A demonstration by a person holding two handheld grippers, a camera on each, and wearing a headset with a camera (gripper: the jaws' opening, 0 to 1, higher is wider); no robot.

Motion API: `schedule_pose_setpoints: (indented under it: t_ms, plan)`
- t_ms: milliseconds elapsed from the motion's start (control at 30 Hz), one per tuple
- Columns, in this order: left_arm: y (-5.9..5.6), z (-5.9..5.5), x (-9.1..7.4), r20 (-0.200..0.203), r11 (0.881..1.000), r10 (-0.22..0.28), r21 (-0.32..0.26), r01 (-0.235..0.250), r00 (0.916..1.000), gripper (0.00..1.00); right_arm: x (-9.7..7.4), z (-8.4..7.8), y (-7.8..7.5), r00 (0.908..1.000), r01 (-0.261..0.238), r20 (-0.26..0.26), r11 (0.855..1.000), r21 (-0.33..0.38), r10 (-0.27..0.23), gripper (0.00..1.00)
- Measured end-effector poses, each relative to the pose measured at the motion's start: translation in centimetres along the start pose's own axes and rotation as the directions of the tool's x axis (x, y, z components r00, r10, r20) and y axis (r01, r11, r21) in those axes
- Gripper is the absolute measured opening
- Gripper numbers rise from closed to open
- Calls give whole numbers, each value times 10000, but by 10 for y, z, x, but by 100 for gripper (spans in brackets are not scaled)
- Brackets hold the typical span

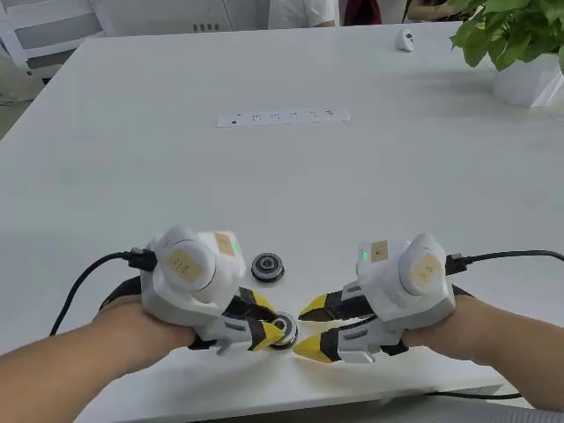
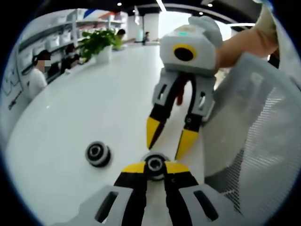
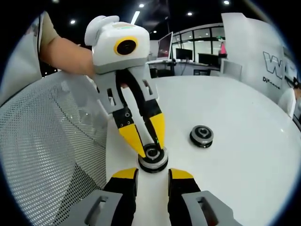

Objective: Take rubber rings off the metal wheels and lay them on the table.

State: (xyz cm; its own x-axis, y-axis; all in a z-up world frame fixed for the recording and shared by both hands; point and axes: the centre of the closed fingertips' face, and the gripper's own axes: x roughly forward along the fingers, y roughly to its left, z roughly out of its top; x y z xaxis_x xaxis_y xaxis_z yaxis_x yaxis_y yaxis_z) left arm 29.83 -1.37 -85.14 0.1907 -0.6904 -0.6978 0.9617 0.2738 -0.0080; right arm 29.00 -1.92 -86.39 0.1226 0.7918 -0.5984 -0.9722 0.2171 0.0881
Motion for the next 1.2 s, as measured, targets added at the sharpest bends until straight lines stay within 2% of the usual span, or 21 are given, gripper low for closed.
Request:
schedule_pose_setpoints:
  t_ms: [67, 400, 1200]
  plan:
    - [-1, 0, 0, -10, 9996, 94, 279, -94, 10000, 14, 0, 0, 0, 10000, -1, 7, 10000, -7, 1, 22]
    - [-1, 0, -1, 132, 9986, 262, 460, -267, 9996, 14, 3, 5, -1, 9997, -37, 223, 9997, 258, 32, 23]
    - [0, 0, -1, 302, 9987, 396, 301, -405, 9988, 14, 8, 3, 0, 9994, 58, 325, 9993, 360, -69, 20]
